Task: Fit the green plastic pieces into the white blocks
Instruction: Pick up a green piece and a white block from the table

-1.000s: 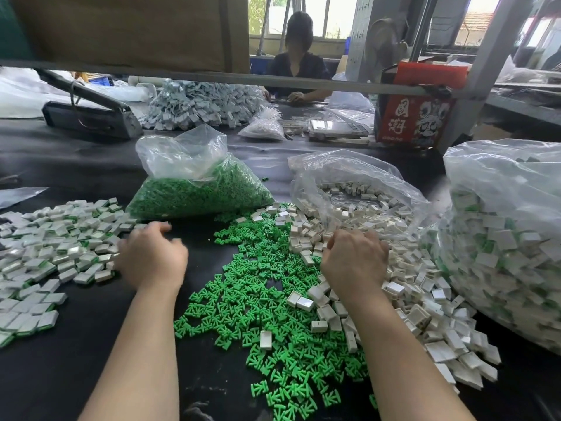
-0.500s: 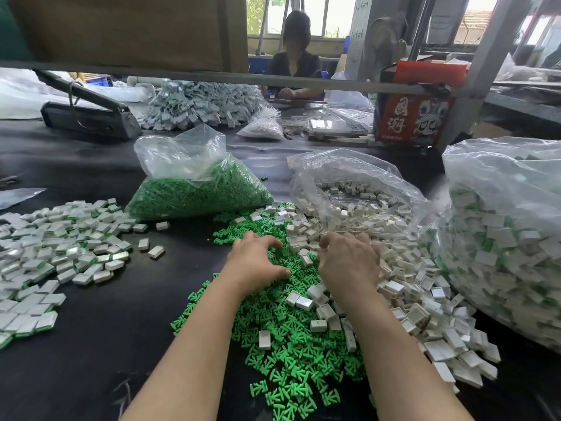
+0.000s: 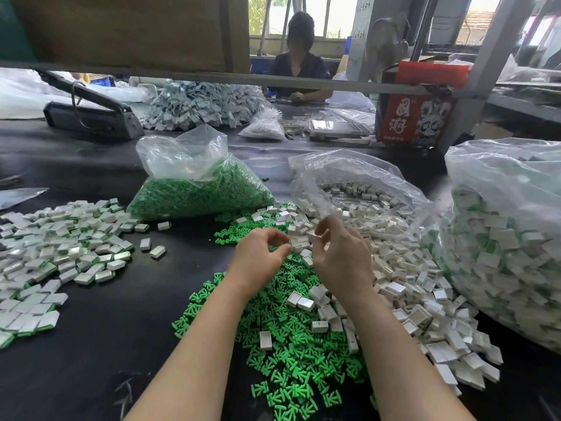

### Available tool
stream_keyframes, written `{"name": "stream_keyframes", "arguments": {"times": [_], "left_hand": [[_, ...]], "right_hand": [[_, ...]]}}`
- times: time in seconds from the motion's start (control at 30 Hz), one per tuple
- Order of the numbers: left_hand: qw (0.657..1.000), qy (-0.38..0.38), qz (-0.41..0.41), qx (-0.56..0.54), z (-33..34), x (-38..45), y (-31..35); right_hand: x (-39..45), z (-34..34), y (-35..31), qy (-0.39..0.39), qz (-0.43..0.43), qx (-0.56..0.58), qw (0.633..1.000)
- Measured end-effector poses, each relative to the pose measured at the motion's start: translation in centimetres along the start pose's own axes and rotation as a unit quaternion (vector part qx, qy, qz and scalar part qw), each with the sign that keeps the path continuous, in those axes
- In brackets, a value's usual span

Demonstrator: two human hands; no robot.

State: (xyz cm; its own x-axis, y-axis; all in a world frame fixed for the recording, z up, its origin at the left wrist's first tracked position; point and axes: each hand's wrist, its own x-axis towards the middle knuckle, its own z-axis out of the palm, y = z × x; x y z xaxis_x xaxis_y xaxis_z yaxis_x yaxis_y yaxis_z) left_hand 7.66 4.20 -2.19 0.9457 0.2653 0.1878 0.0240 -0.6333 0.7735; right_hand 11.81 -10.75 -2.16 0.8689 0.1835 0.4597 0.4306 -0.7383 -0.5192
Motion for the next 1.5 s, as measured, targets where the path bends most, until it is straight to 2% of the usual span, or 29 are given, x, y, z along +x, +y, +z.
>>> {"name": "stream_keyframes", "arguments": {"times": [0.13,0.33,0.4,0.53,0.6,0.73,0.87,0.97,1.13,1.23,1.33,1.5], "left_hand": [[0.977,-0.052,-0.021,-0.207,0.3,-0.1,1.0],[0.943,-0.004,-0.071,-0.324,0.1,-0.2,1.1],[0.933,0.010,-0.090,-0.348,-0.2,-0.1,0.7],[0.906,0.033,-0.120,-0.404,-0.6,0.0,0.2],[0.889,0.024,-0.125,-0.441,-0.8,0.1,0.1],[0.828,-0.009,-0.124,-0.547,-1.4,0.2,-0.1],[0.790,-0.032,-0.121,-0.600,-1.5,0.3,-0.4],[0.773,-0.038,-0.120,-0.622,-1.5,0.4,-0.5],[0.764,-0.037,-0.112,-0.634,-1.5,0.2,-0.4],[0.766,-0.034,-0.114,-0.632,-1.5,0.1,-0.3],[0.771,-0.037,-0.118,-0.624,-1.5,0.1,-0.3],[0.795,-0.026,-0.139,-0.590,-1.2,0.2,-0.3]], "right_hand": [[-0.1,0.0,-0.7,-0.002,-0.057,0.025,0.998],[-0.3,0.1,-1.0,-0.037,-0.077,0.011,0.996],[-0.2,0.2,-0.9,-0.071,-0.083,-0.010,0.994],[-0.3,0.3,-0.9,-0.191,-0.076,-0.074,0.976],[-0.4,0.5,-1.1,-0.217,-0.082,-0.101,0.967],[-0.5,0.7,-1.2,-0.191,-0.102,-0.115,0.969],[-0.7,1.0,-1.3,-0.183,-0.103,-0.113,0.971],[-0.7,1.2,-1.3,-0.175,-0.109,-0.111,0.972],[-0.7,1.3,-1.0,-0.169,-0.102,-0.108,0.974],[-0.6,1.2,-1.0,-0.162,-0.087,-0.049,0.982],[-0.4,0.8,-1.2,-0.139,-0.024,0.123,0.982],[-0.2,-0.2,-1.4,-0.113,0.105,0.363,0.919]]}}
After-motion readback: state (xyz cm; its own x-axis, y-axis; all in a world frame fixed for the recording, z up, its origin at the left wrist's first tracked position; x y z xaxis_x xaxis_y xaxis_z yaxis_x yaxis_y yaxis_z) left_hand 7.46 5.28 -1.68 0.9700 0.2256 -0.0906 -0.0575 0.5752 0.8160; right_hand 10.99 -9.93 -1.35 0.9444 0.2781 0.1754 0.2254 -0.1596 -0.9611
